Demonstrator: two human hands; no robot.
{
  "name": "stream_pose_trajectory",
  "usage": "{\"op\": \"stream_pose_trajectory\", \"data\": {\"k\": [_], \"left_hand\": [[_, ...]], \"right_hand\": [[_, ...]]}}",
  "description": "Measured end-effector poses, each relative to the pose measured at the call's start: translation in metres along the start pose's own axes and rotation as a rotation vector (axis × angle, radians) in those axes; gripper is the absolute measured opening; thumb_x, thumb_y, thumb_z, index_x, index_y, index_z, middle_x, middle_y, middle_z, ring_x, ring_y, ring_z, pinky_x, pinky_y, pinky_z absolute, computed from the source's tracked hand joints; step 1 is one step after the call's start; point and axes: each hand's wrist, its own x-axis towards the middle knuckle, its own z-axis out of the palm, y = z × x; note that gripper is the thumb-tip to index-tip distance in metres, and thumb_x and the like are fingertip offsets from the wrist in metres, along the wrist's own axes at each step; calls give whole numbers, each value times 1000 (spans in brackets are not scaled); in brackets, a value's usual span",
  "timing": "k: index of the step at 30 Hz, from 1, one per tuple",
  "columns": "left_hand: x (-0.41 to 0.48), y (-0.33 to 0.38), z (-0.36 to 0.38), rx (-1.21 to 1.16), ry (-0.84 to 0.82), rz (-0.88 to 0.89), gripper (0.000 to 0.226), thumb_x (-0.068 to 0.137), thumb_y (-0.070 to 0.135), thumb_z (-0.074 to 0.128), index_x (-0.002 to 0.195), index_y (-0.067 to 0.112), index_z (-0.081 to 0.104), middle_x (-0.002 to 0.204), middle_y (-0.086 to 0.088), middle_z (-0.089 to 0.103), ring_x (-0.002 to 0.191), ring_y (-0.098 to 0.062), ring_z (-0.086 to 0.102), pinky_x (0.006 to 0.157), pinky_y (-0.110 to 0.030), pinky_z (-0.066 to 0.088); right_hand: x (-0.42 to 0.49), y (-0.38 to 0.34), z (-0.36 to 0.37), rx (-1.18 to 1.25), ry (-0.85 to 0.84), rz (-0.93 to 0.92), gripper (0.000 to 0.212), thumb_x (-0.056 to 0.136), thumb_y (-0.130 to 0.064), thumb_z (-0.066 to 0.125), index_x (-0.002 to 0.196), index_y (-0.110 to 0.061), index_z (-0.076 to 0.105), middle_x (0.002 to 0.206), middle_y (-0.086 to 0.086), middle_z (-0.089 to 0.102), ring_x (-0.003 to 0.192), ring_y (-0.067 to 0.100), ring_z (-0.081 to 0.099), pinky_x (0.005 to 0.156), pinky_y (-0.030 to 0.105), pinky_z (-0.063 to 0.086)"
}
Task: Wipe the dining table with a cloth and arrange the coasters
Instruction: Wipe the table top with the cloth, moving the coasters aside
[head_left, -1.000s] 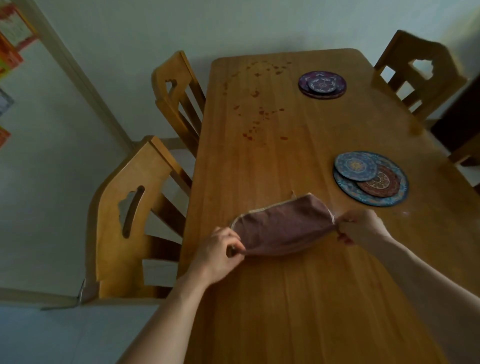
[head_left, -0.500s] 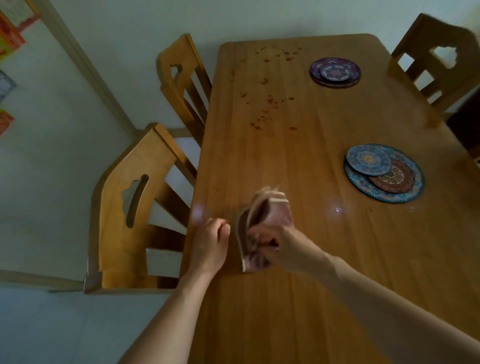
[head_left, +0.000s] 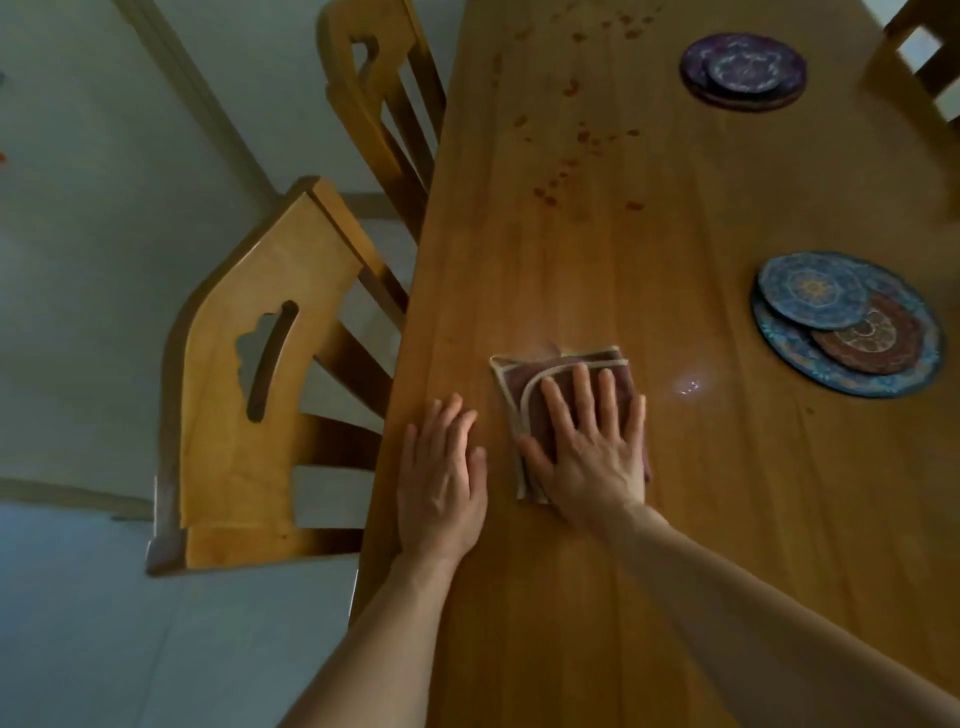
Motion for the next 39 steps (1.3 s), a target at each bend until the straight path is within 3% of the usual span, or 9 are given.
{"op": "stream_pose_trajectory", "data": {"k": [8,11,14,19,22,27,32,35,39], "left_hand": [[4,5,0,49,-27,-28,46,102,38,24,141,25,43,157,5,32,149,-11,11,122,-42,11],[3,5,-3,-38,0,-37,51,101,46,22,144,24,38,156,3,33,148,-11,17,122,-41,14],[0,7,-6,-218,99,-92,64,97,58,24,149,22,26,159,0,26,147,-15,23,116,-43,30],[-1,5,-6,-206,110,-57,69,97,59,23,153,18,24,160,-3,23,147,-17,23,114,-45,33],[1,6,-5,-112,20,-27,68,96,62,18,153,26,24,161,5,21,149,-9,13,121,-46,16],[3,4,-2,23,-45,-26,71,91,67,17,150,30,31,161,8,19,150,-8,4,123,-43,3],[5,4,-2,56,-63,-11,72,89,67,22,151,30,31,162,6,17,150,-11,4,122,-42,1],[5,3,-2,84,-62,-10,71,90,67,23,150,30,31,162,6,17,150,-12,5,122,-41,1],[5,3,-6,54,-71,9,70,90,65,23,150,29,31,162,5,16,150,-12,2,122,-42,-1]], "right_hand": [[91,3,-15,29,67,103,69,95,-65,18,155,-33,8,164,5,-7,150,28,-11,118,54,-10],[114,-34,-16,49,40,-96,68,94,-67,13,155,-36,6,164,2,-7,150,26,-12,118,52,-11],[104,-62,-14,-12,-16,-362,66,93,-67,9,154,-40,6,165,0,-4,150,25,-10,118,54,-8],[35,-22,-1,-95,-8,-603,67,94,-66,23,154,-40,8,164,-3,6,151,24,-1,120,55,5],[19,40,-7,-106,40,-488,65,92,-69,26,152,-43,20,163,-5,15,151,21,7,120,52,10],[28,123,-29,-90,45,-72,71,87,-74,20,152,-46,13,164,-7,9,151,17,2,121,48,3],[7,104,-21,14,82,264,70,89,-72,13,153,-43,11,165,-3,1,151,23,-7,119,52,-6],[-9,71,-13,72,84,309,68,91,-69,17,153,-42,10,164,-3,-3,150,22,-11,118,53,-10],[-37,26,1,72,90,180,66,93,-69,18,153,-43,6,164,-4,-2,150,23,-9,118,55,-7]]}}
